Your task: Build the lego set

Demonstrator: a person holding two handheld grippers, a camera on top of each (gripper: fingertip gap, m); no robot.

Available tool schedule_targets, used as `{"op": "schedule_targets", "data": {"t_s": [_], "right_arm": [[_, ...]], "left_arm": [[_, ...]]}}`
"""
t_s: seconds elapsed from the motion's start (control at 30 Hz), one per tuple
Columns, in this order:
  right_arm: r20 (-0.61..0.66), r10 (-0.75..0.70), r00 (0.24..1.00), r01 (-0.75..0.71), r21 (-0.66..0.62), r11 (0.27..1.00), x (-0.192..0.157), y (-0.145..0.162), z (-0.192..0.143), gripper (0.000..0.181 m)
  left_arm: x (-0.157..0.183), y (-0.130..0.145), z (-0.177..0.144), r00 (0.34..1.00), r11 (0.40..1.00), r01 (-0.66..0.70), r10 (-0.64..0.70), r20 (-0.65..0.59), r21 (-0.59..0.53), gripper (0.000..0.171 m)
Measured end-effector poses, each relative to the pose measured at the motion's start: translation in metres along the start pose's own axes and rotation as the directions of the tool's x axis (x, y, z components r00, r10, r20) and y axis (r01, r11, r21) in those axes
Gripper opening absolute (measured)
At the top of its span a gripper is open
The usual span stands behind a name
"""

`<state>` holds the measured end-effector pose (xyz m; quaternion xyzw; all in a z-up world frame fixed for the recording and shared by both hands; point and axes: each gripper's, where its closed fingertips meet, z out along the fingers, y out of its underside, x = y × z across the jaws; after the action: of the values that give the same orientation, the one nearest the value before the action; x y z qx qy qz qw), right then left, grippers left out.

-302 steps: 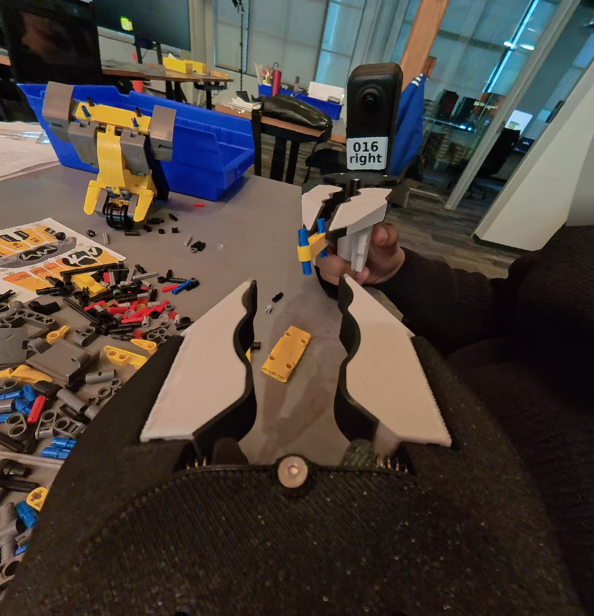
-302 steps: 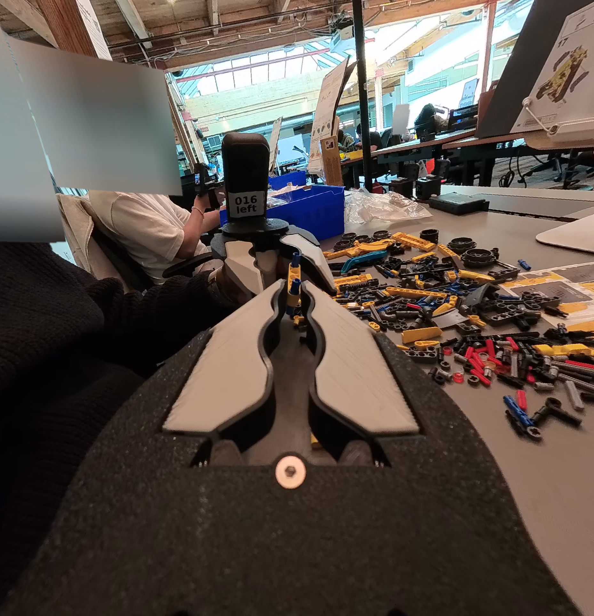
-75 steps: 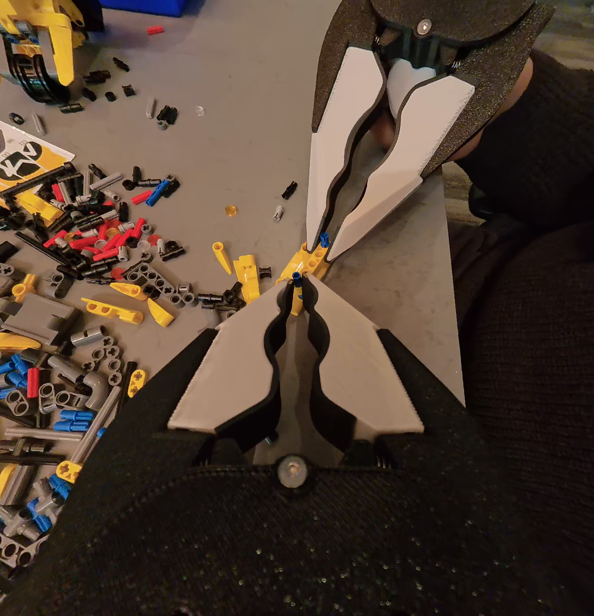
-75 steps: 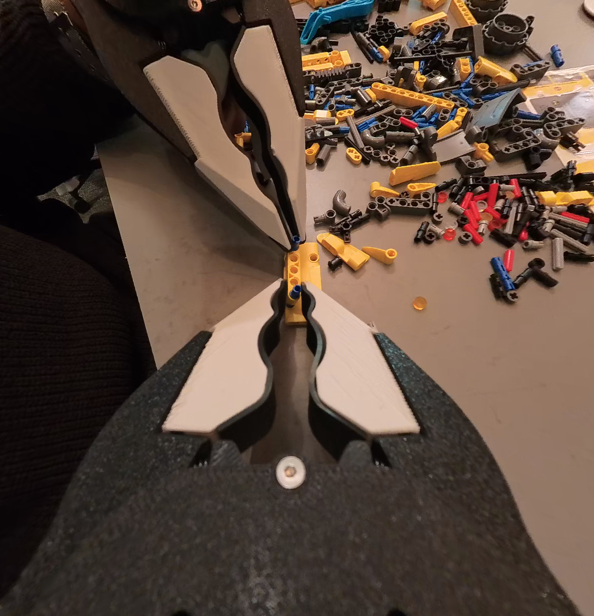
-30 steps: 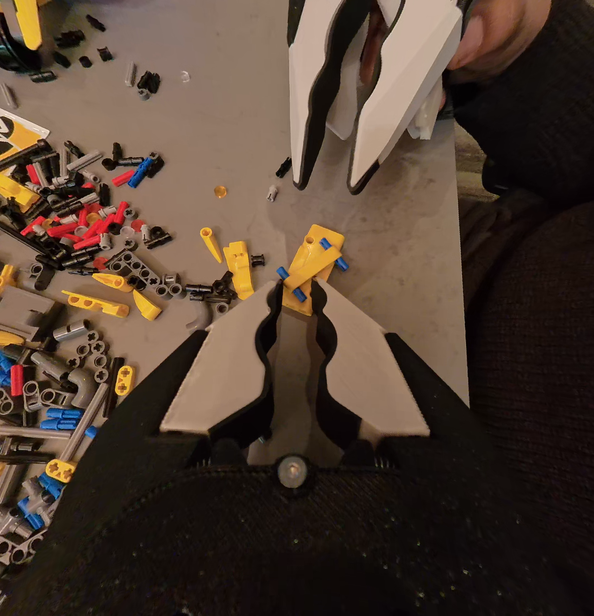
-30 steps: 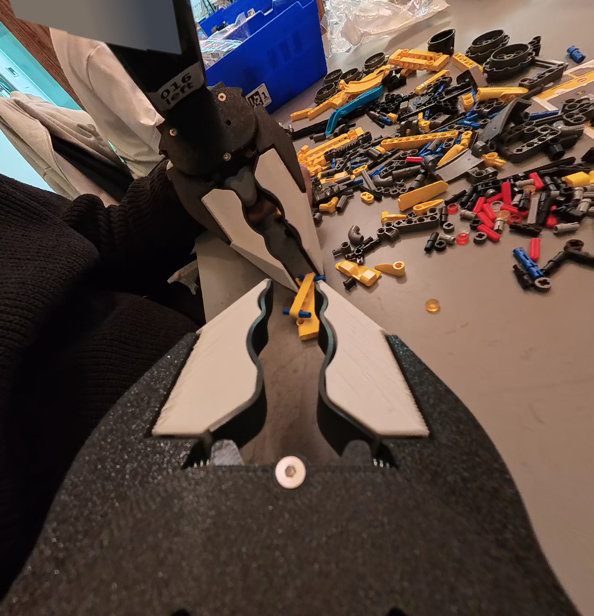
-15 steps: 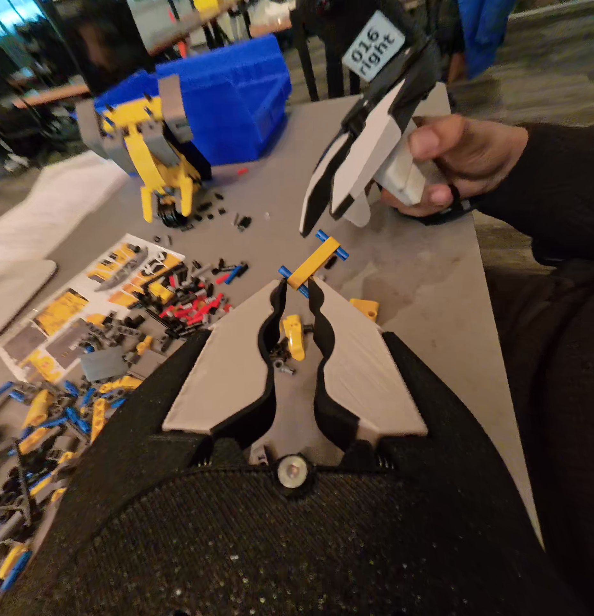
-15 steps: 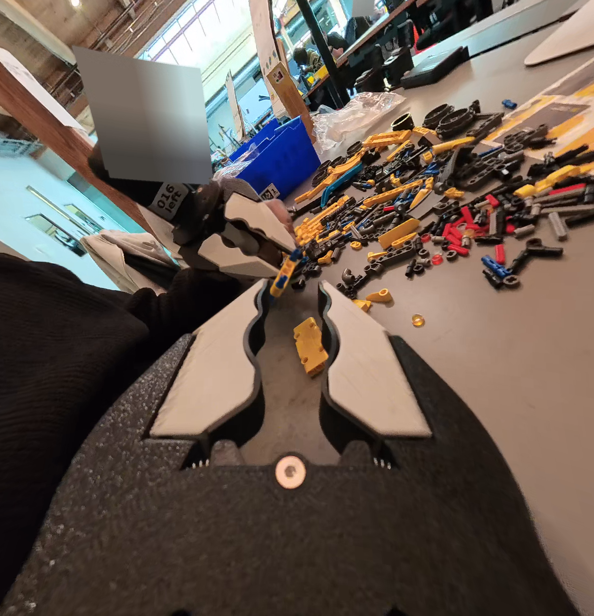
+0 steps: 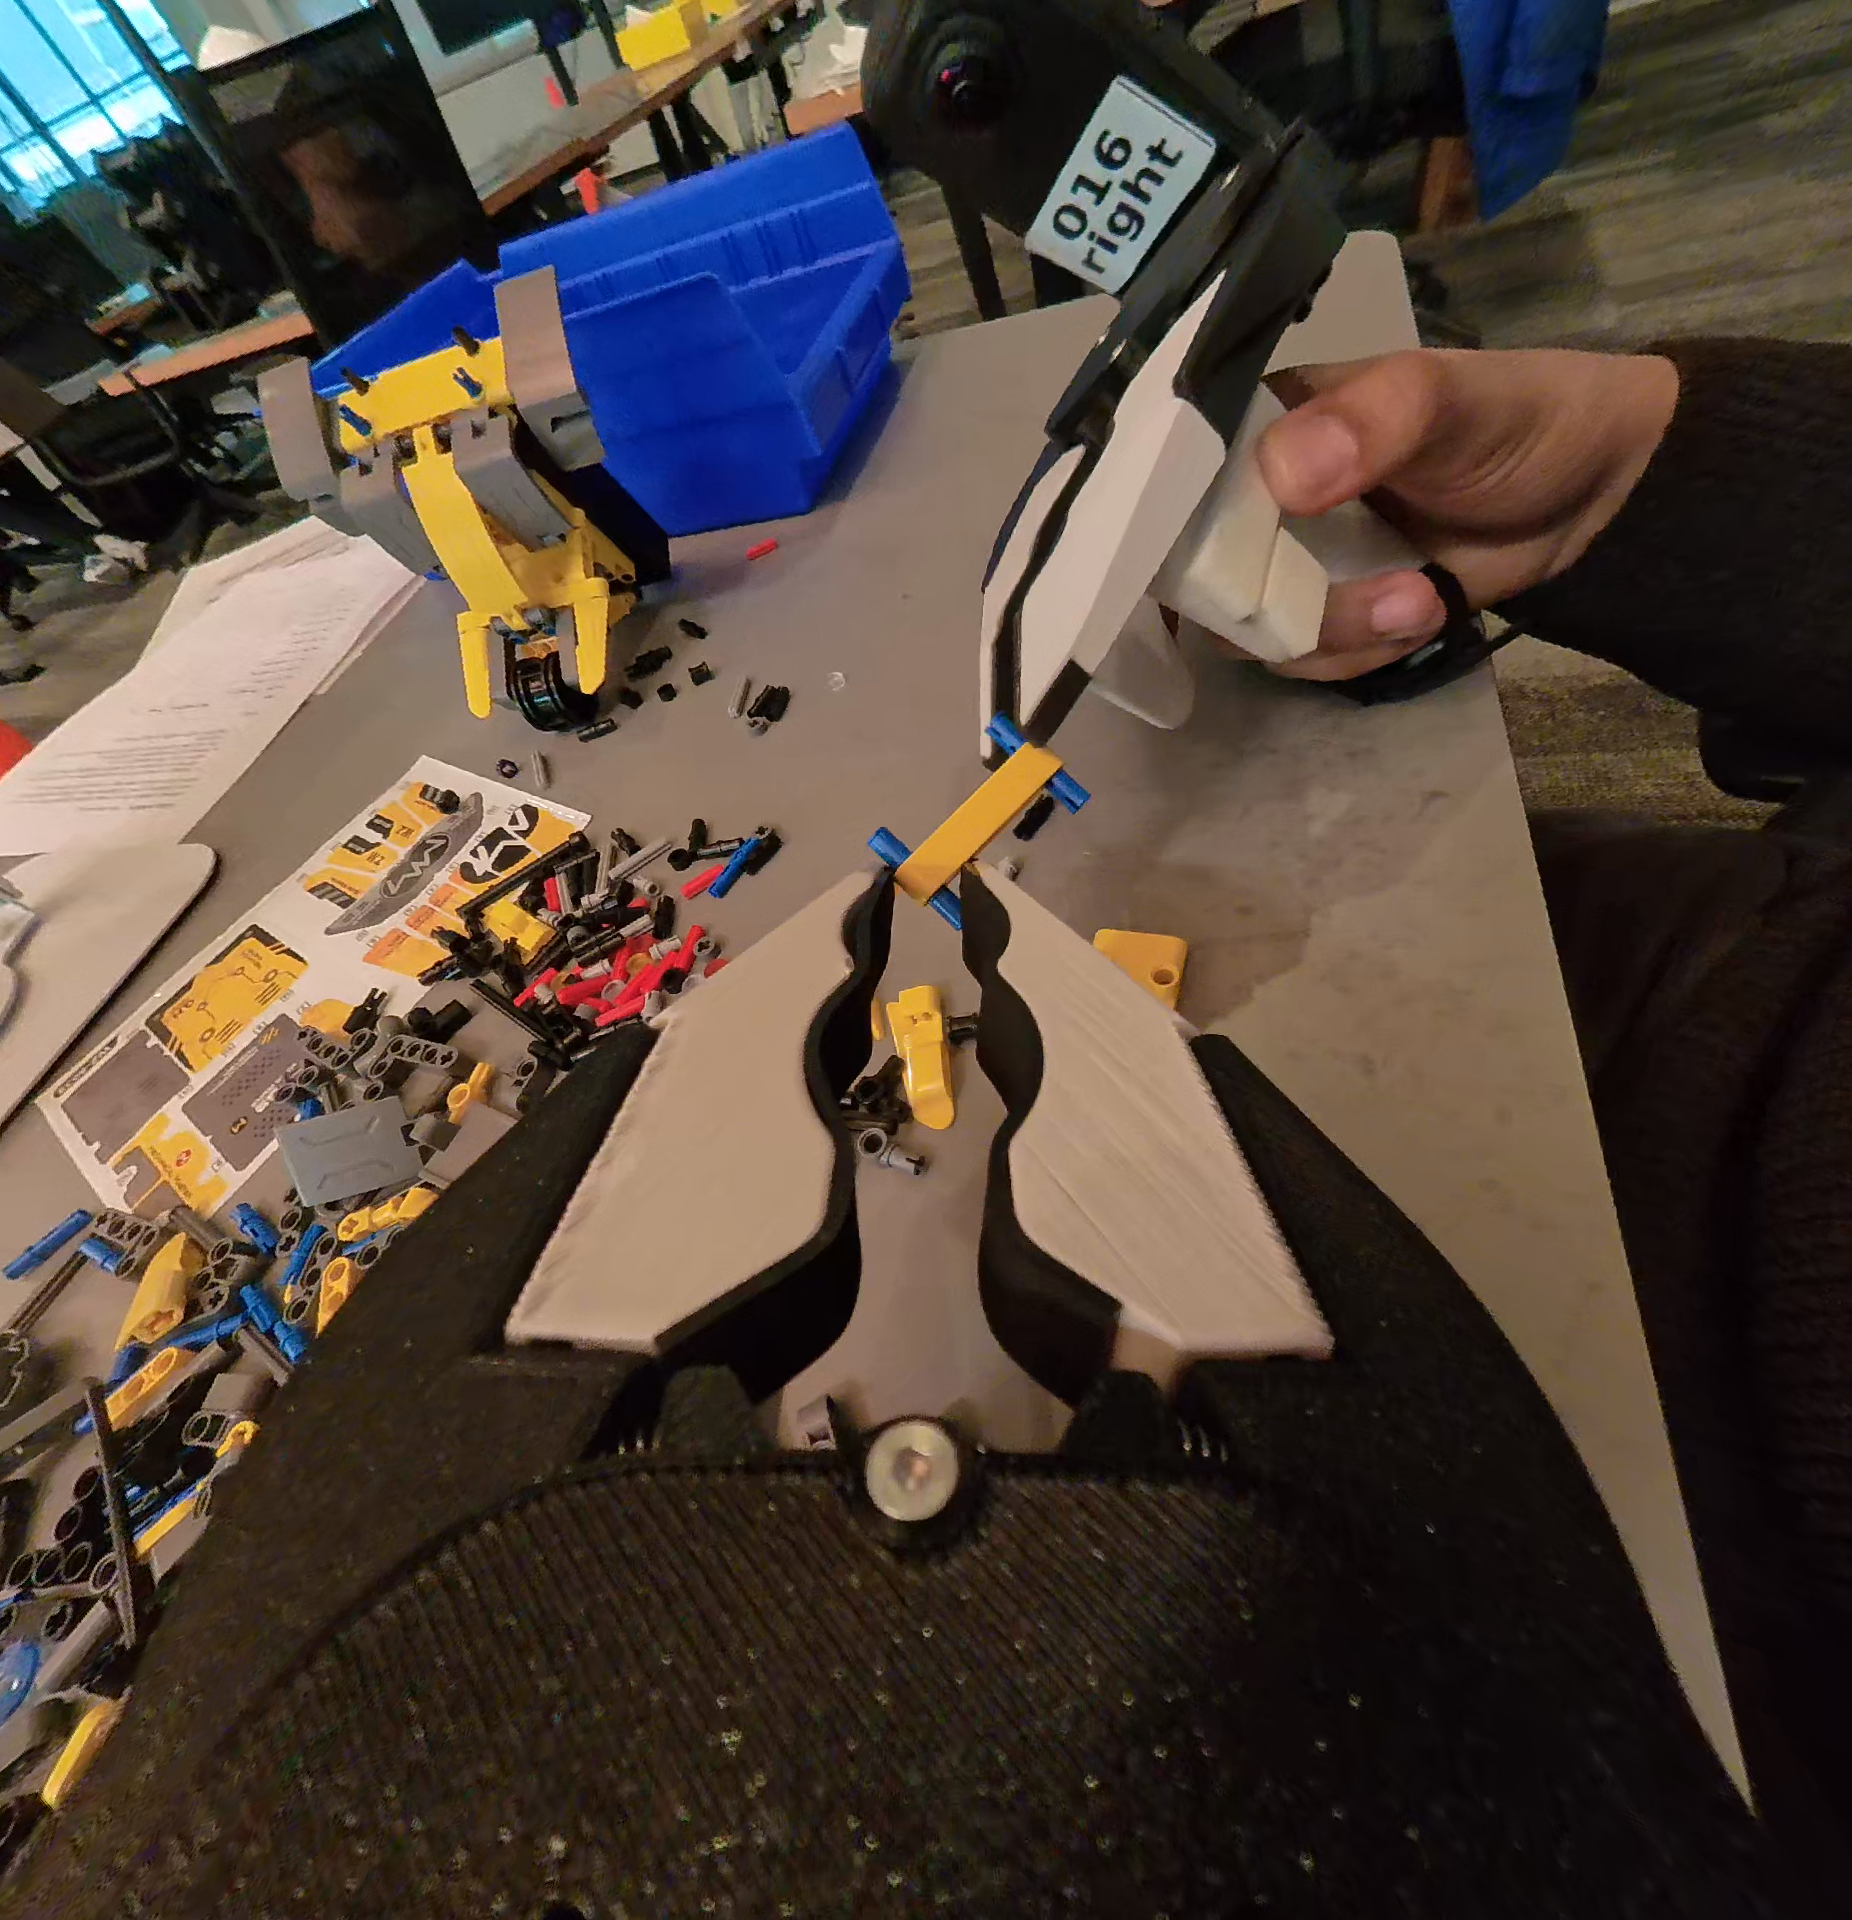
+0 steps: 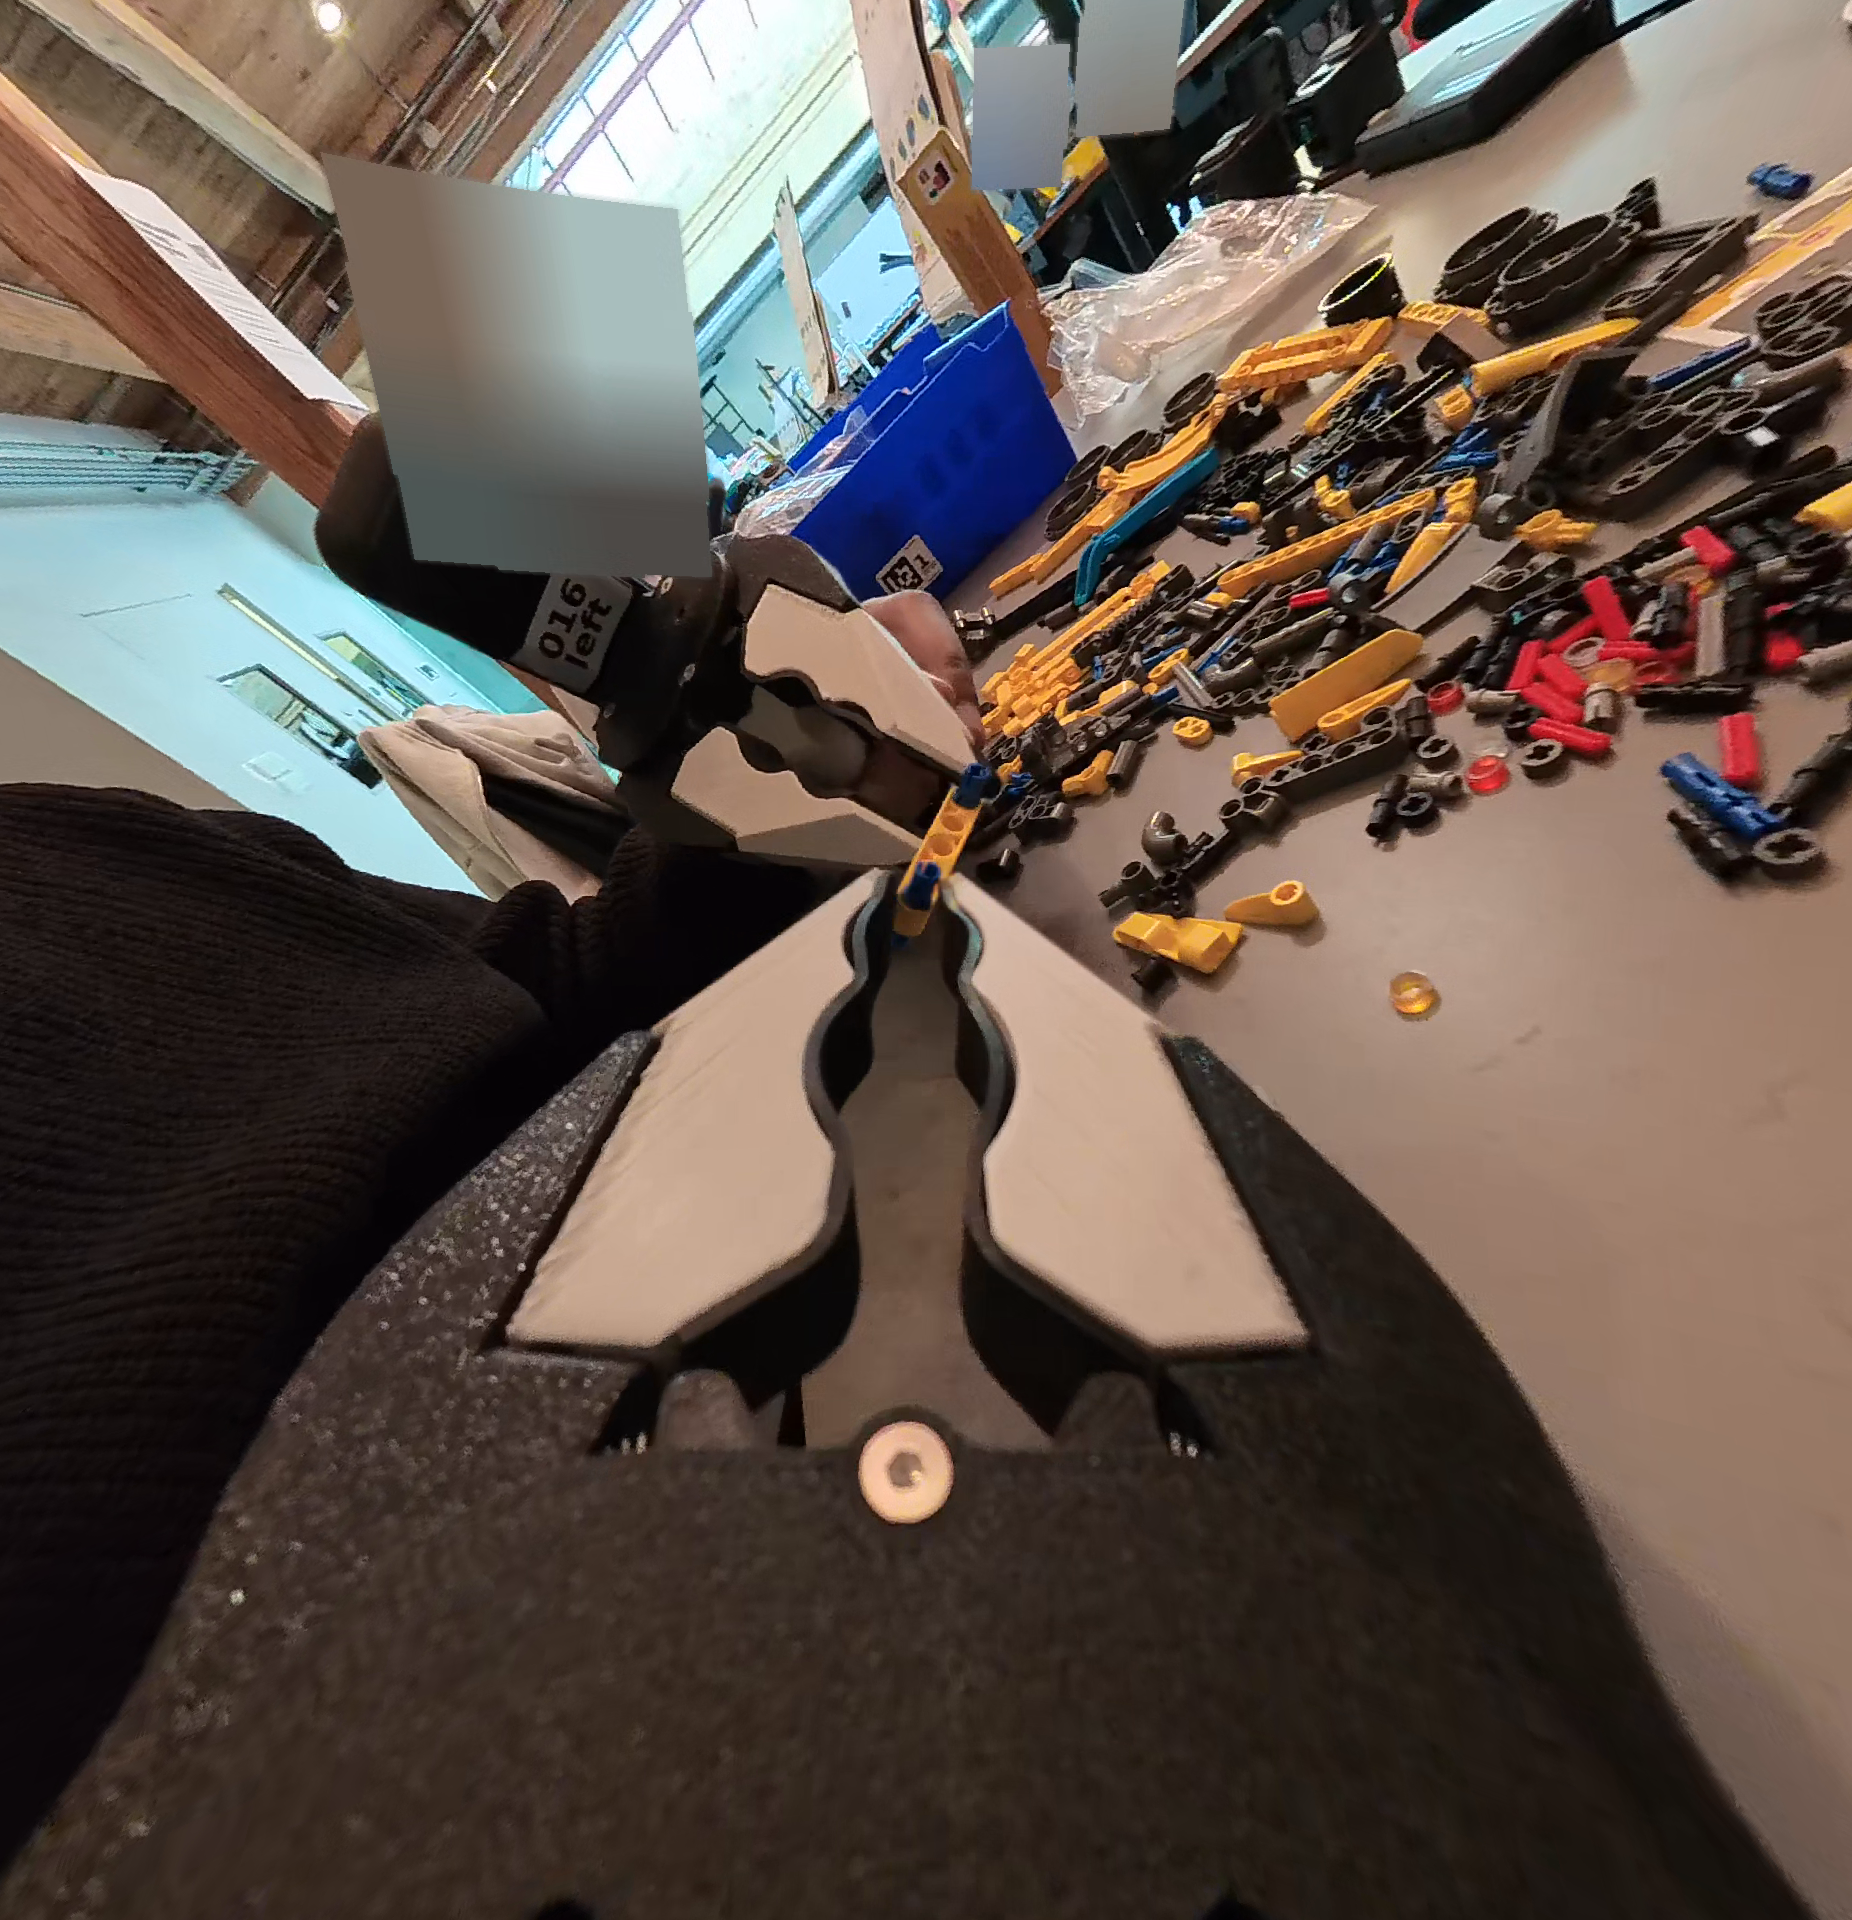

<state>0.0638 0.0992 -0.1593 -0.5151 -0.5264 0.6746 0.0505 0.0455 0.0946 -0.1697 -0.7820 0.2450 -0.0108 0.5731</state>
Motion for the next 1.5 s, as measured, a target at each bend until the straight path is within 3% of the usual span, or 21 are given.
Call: {"op": "schedule_targets", "data": {"t_s": [0.4,1.17,1.33,1.5], "right_arm": [[0.017,0.003,1.0,-0.003,0.004,1.0,-0.002,0.0,0.0,0.007],[0.108,0.16,0.981,-0.164,0.035,0.986,-0.004,-0.005,-0.002,0.004],[0.089,0.109,0.99,-0.114,0.056,0.992,-0.005,-0.007,-0.004,0.004],[-0.014,-0.047,0.999,0.047,-0.01,0.999,-0.004,0.001,-0.001,0.004]], "left_arm": [[0.001,-0.001,0.0,1.0,1.0,-0.016,0.016,0.003,0.013,0.01],[0.001,-0.01,-0.005,0.994,0.992,-0.103,0.1,0.04,0.068,0.011],[0.008,-0.017,-0.01,0.998,0.994,0.018,-0.01,-0.065,0.112,0.038],[0.011,-0.029,-0.021,0.977,0.972,0.155,-0.124,-0.175,0.176,0.039]]}}
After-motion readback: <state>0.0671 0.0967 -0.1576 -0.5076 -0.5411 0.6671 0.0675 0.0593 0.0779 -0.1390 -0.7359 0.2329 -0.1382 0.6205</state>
